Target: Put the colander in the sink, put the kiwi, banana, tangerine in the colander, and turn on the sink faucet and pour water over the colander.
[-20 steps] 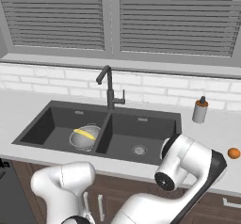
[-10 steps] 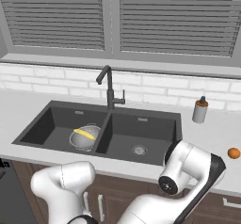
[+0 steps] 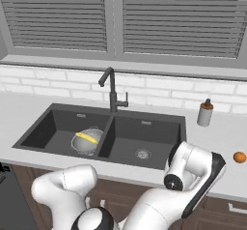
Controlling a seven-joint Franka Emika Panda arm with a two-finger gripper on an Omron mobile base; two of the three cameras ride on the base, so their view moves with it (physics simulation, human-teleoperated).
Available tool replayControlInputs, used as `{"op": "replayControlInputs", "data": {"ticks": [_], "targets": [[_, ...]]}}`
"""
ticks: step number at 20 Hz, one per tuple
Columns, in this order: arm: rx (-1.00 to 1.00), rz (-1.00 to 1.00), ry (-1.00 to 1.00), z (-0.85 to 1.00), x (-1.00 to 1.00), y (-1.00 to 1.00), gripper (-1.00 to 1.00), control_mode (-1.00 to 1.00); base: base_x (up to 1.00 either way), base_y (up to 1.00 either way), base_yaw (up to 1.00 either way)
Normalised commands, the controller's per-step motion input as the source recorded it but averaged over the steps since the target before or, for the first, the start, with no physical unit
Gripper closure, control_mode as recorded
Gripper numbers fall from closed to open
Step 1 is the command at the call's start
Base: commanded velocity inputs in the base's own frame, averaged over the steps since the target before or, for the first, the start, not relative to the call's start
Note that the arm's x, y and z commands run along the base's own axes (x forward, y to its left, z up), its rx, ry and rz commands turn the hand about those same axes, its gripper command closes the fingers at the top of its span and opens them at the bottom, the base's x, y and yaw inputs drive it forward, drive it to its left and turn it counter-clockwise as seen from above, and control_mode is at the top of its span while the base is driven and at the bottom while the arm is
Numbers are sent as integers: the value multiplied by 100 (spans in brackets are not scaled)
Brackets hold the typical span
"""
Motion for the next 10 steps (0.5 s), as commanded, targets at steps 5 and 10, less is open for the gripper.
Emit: {"op": "replayControlInputs", "data": {"ticks": [5, 10], "targets": [[19, 0, 0, -19, 21, -47, -100, -100, 0, 0, 0], [12, 0, 0, -12, 30, -48, -100, -100, 0, 0, 0]]}}
